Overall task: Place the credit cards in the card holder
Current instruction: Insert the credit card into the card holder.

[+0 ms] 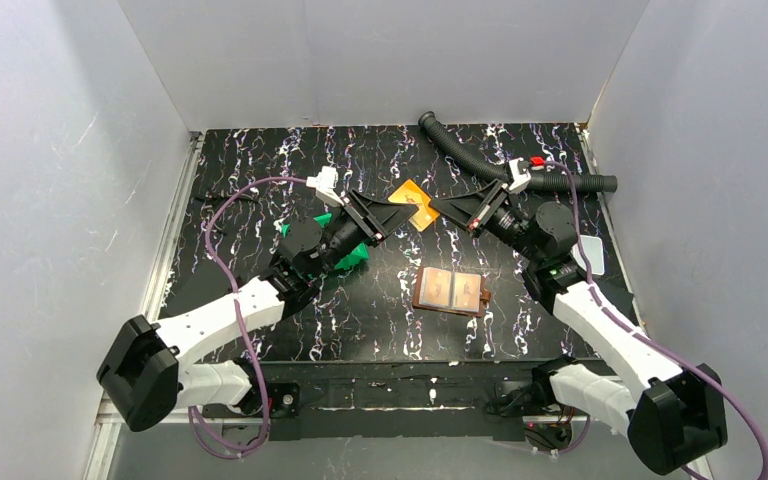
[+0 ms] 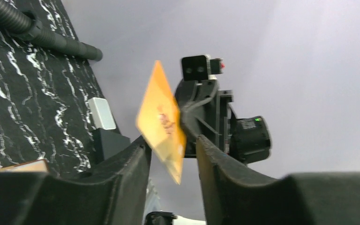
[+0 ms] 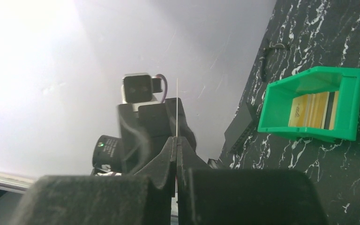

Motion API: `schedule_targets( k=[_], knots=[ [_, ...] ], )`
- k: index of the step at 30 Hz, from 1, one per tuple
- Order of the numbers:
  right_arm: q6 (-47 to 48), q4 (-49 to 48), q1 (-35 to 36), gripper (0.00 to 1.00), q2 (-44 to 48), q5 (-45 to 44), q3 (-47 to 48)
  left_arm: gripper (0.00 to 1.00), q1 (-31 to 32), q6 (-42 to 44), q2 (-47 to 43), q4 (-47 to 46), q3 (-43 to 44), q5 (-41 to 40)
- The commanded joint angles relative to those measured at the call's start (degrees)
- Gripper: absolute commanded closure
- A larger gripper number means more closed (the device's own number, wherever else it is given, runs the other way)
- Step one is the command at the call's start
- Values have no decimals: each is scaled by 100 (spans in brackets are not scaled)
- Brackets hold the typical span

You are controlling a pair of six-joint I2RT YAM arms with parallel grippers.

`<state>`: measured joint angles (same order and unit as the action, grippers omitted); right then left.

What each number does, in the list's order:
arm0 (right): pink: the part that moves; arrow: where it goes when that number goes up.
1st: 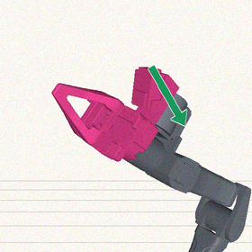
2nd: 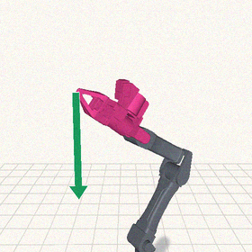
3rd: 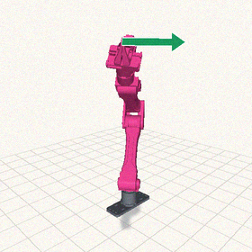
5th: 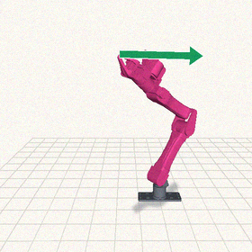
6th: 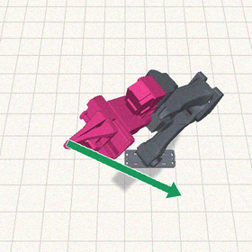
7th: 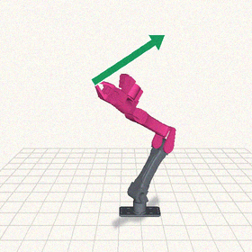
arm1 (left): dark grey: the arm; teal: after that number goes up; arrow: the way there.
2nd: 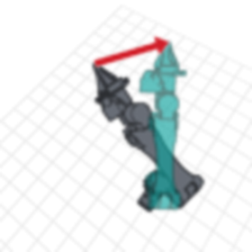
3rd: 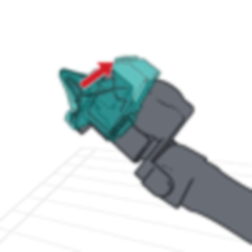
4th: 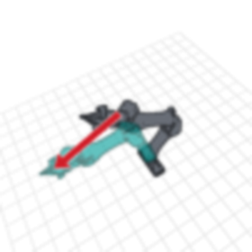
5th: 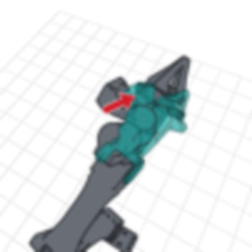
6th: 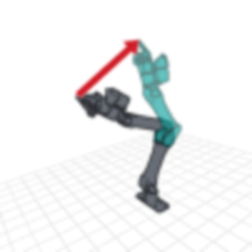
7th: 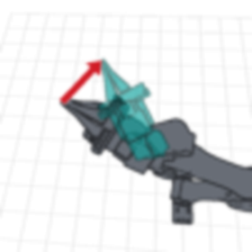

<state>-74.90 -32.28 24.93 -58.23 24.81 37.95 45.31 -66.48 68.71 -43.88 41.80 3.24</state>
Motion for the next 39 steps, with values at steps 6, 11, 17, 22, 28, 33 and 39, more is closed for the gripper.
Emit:
schedule_targets(
  k=[6, 11, 17, 22, 28, 33, 39],
  knots=[
    [1945, 1910, -29, 62, 265, 1129, 930, 100, 1, 392, 153, -103, 350, 406],
    [2568, 2061, -50, 57, 423, 2408, 841, 100, -121, 618, 404, 141, 723, 2045],
    [2597, 1960, -58, 59, 783, 2949, 760, 100, -267, 497, 450, 178, 622, 3028],
    [2607, 1959, -129, 53, 998, 3051, 613, 100, -387, 415, 295, 173, 510, 3286],
    [1992, 1137, -259, 63, 984, 3108, 257, 100, -546, 305, 284, 178, 483, 3584],
    [1757, 834, -413, 84, 938, 2988, 47, 100, -572, 238, 500, 180, 631, 3874],
    [3889, 3973, -776, 99, 761, 1503, 267, 66, -562, 1000, 747, 3030, 1092, 2662]
  ],
)
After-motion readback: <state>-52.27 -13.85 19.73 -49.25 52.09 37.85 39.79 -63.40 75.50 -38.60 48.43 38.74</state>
